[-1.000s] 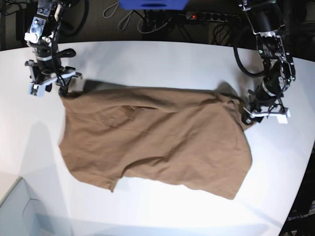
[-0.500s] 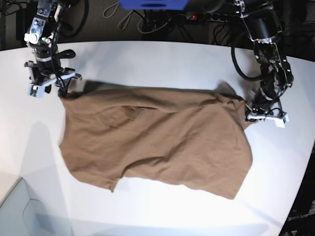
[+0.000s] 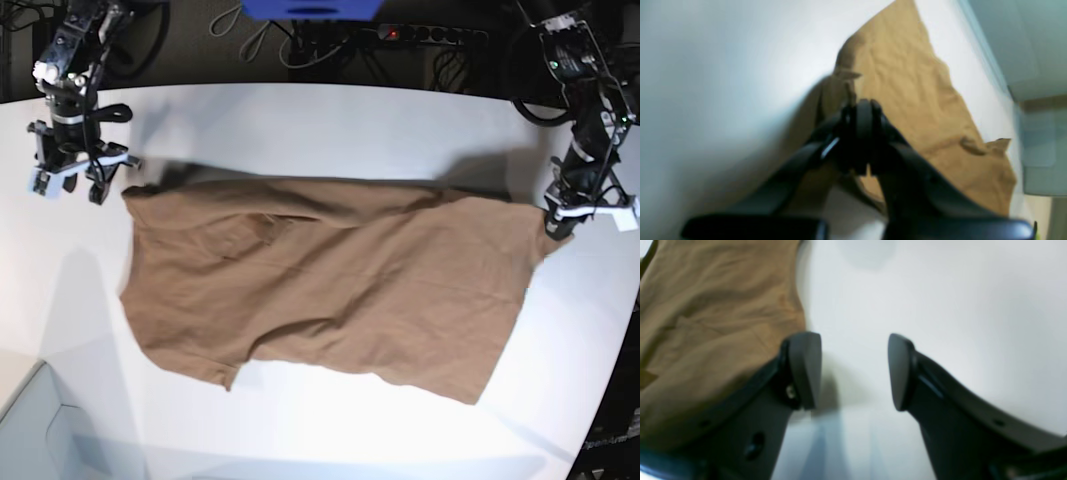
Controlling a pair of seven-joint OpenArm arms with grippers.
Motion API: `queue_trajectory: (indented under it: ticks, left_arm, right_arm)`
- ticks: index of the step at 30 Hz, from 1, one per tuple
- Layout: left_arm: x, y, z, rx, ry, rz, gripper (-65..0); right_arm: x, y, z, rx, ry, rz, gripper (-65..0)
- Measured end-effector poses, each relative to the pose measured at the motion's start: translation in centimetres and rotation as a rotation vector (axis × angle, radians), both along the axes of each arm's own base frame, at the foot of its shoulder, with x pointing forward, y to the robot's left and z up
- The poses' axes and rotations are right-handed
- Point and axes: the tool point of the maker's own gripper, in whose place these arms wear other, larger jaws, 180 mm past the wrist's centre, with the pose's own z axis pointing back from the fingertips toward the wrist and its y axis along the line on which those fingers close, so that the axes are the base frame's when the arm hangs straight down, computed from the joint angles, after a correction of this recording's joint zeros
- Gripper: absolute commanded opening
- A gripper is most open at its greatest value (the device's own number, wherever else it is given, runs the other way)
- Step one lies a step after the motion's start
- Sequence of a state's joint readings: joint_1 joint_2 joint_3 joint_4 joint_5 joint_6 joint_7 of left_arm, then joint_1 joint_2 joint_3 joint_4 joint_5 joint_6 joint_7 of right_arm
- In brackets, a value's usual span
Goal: Layout the t-shirt on the table in an organized manner, then fold the t-shirt properly
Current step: 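Grasp the bunched fabric near the collar with the right gripper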
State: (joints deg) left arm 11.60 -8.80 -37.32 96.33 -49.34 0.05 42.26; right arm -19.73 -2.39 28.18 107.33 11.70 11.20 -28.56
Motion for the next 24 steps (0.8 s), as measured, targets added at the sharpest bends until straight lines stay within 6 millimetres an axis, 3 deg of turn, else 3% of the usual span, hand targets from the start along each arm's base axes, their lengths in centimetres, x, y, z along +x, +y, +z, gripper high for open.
queue_trajectory:
  ticks: [3, 7, 14, 21, 24]
  left_arm:
    - [-1.0, 0.6, 0.2, 0.013, 0.004, 0.018, -64.8]
    - [-2.0, 0.9, -0.3, 0.014, 0.026, 0.025, -64.8]
    - [-3.7, 1.2, -1.6, 0.012, 0.070, 0.040, -64.8]
    - [-3.9, 1.4, -1.7, 0.016, 0.075, 0.043, -64.8]
    - [-3.9, 1.4, -1.7, 0.015, 0.075, 0.043, -64.8]
  right_arm:
    - [1.8, 4.0, 1.2, -0.003, -0.038, 0.195, -32.0]
    - [4.8, 7.0, 2.8, 0.010, -0.101, 0.293, -31.9]
    - [7.9, 11.9, 0.6, 0.024, 0.074, 0.502, -31.9]
    - [8.5, 14.4, -3.1, 0.079, 0.222, 0.571, -29.4]
    - [9.0, 14.1, -4.1, 0.084, 0.253, 0.564, -29.4]
